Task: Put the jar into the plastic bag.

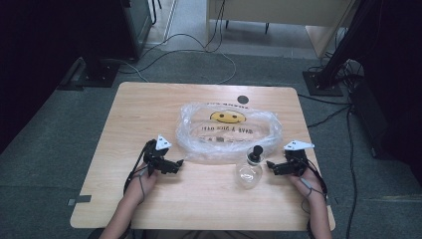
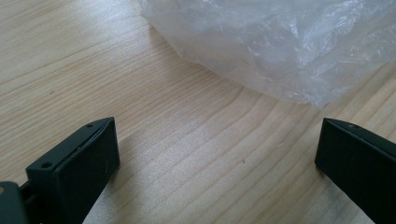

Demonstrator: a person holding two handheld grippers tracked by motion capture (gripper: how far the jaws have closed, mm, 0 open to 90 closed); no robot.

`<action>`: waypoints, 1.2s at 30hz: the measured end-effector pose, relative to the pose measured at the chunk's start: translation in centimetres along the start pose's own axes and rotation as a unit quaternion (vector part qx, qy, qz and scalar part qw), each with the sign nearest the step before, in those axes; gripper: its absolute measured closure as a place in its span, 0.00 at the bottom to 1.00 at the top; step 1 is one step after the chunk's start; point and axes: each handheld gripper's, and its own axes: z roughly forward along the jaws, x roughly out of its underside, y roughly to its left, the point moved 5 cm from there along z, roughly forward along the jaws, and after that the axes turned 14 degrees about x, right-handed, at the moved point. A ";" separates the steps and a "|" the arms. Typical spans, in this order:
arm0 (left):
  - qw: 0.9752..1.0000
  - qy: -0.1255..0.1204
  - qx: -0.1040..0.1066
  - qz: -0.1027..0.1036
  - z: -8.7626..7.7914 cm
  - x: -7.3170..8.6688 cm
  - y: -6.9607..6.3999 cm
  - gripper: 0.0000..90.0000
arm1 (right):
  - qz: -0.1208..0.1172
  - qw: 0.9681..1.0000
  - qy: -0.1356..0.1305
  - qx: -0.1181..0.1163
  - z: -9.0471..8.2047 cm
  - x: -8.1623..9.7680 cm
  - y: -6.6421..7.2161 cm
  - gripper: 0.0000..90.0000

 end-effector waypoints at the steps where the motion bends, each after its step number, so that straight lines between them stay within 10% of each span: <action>1: 1.000 0.000 0.000 0.000 0.0 0.0 0.0 0.00 | 0.000 1.000 0.000 0.000 0.0 0.0 0.0 0.01; 36: 1.000 0.000 0.000 0.000 0.0 0.0 0.0 0.00 | 0.004 1.000 0.011 -0.024 -1.1 -0.8 0.5 0.09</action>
